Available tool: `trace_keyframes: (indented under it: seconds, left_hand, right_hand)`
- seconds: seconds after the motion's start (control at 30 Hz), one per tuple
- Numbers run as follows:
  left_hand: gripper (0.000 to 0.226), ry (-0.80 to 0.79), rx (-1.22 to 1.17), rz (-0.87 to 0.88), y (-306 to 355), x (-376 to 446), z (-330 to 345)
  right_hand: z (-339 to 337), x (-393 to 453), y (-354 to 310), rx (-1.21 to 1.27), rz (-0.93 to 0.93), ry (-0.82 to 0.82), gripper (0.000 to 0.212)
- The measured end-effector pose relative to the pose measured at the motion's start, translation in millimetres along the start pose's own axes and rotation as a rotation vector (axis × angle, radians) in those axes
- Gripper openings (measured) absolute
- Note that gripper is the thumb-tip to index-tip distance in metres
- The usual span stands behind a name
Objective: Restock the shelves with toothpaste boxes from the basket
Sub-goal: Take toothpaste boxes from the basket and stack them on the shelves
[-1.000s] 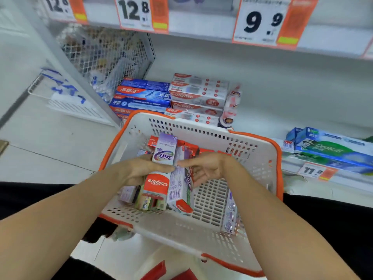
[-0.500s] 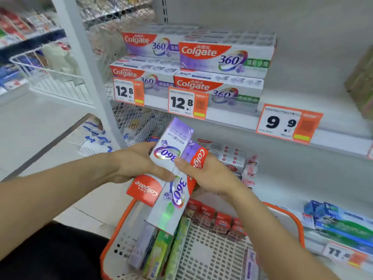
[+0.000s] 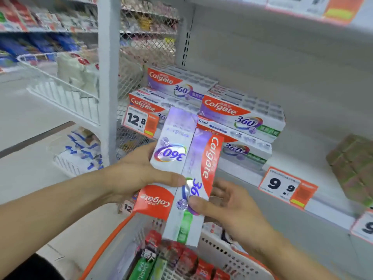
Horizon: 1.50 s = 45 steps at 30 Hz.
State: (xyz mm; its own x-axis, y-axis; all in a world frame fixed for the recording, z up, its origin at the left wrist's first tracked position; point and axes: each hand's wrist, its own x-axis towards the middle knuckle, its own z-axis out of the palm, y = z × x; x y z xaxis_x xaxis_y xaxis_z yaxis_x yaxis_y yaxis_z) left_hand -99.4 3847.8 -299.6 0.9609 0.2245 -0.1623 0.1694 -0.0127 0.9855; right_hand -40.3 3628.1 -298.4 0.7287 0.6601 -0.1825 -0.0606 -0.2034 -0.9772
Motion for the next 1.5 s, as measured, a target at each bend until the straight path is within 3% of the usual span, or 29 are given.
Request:
trace_keyframes:
  seconds: [0.13, 0.27, 0.37, 0.5, 0.63, 0.73, 0.83, 1.0, 1.5]
  left_hand:
    - [0.055, -0.016, -0.219, 0.130, 12, 1, 4]
    - [0.061, 0.164, -0.304, 0.133, 22, 4, 2]
    - [0.068, 0.214, -0.289, 0.121, 22, 6, -1]
    - [0.074, 0.276, -0.178, 0.106, 16, 10, -2]
    - [0.074, 0.305, -0.152, 0.084, 15, 12, 1]
    - [0.066, 0.320, -0.125, 0.082, 15, 15, 2]
    - [0.065, 0.322, -0.114, 0.067, 15, 16, 4]
    - [0.053, 0.306, -0.100, 0.081, 15, 17, 5]
    - [0.059, 0.300, -0.092, 0.091, 12, 10, 2]
  right_hand:
    - [-9, 8, -33, 0.031, -0.126, 0.083, 0.042]
    - [-17, 12, -56, -0.034, -0.237, 0.166, 0.050]
    - [-29, 11, -79, -0.083, -0.341, 0.256, 0.055]
    - [-55, 20, -111, -0.659, -0.604, 0.419, 0.043]
    - [-84, 46, -111, -1.168, -0.665, 0.400, 0.044]
    - [-97, 66, -92, -1.358, -0.720, 0.441, 0.041]
    - [-100, 74, -80, -1.374, -0.782, 0.515, 0.041]
    - [-99, 73, -82, -1.303, -0.617, 0.424, 0.059]
    - [-88, 68, -81, -1.142, -0.602, 0.549, 0.057]
